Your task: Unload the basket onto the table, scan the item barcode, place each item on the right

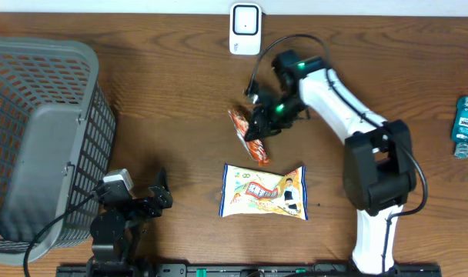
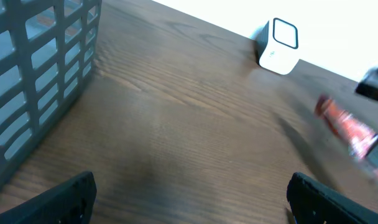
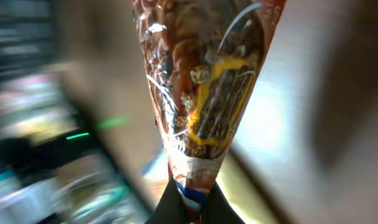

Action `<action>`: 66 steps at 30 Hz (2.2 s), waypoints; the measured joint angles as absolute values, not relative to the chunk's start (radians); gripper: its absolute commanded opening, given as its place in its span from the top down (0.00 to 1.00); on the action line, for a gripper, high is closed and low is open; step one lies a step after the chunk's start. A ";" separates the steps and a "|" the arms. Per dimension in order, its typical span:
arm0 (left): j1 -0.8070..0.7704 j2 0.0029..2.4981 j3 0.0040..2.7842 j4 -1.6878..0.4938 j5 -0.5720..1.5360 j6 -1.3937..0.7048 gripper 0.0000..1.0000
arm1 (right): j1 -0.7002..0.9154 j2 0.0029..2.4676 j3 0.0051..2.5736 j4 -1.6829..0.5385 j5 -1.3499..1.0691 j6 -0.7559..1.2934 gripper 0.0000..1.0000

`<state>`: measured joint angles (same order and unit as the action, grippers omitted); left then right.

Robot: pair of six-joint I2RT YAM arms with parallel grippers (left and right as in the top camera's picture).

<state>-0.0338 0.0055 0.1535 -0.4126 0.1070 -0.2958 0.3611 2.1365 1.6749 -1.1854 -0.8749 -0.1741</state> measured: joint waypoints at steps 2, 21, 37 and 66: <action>-0.034 0.006 0.154 -0.413 0.107 -0.296 0.02 | 0.340 2.137 1.674 -1.212 -1.052 -0.210 0.98; -0.034 0.006 0.154 -0.413 0.107 -0.296 0.02 | 0.334 2.137 1.674 -1.699 -1.520 0.415 0.99; -0.034 0.006 0.154 -0.412 0.107 -0.296 0.02 | 0.330 2.137 1.674 -1.662 -1.529 0.201 0.99; -0.034 0.006 0.154 -0.413 0.107 -0.296 0.02 | 0.679 2.137 1.626 -0.754 -0.072 -0.274 0.09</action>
<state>-0.0338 0.0055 0.1535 -0.4126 0.1066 -0.2958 0.6788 2.1368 1.6257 -0.7540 -0.0715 -0.2745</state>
